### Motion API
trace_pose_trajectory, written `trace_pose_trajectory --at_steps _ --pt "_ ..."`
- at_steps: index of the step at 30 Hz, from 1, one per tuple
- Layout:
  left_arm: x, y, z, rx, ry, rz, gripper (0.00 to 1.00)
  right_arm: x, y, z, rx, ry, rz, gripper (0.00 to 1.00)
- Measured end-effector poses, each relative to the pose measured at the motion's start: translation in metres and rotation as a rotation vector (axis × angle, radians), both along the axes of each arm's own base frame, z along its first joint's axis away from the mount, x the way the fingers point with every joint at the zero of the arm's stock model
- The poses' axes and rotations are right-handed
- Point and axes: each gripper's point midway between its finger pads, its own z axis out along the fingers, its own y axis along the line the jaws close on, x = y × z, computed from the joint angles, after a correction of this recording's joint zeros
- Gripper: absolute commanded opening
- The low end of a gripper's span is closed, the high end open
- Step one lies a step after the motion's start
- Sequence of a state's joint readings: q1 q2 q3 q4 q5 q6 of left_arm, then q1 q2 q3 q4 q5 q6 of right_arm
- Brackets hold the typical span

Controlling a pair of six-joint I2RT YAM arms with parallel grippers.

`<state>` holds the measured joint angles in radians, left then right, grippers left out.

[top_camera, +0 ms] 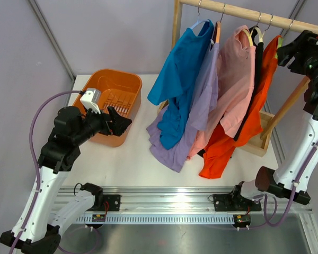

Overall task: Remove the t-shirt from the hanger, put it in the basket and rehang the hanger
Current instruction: Grab a hanger with a tshirt on it with the right arm

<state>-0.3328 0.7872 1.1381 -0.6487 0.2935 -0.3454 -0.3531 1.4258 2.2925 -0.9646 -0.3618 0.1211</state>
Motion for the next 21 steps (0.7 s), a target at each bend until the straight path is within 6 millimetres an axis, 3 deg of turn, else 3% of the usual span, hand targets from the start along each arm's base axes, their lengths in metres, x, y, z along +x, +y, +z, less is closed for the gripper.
trace_pose_trajectory --at_steps 3,8,21 --pt "0.003 0.001 0.002 0.005 -0.016 0.009 0.99 0.011 -0.022 -0.004 0.042 0.008 -0.056 0.61" --pt "0.004 0.003 0.001 0.015 -0.021 0.015 0.99 0.031 -0.021 -0.016 0.106 0.038 -0.019 0.58" --pt "0.006 0.002 -0.011 0.025 0.000 0.018 0.99 0.058 -0.021 -0.031 0.205 0.069 0.018 0.45"
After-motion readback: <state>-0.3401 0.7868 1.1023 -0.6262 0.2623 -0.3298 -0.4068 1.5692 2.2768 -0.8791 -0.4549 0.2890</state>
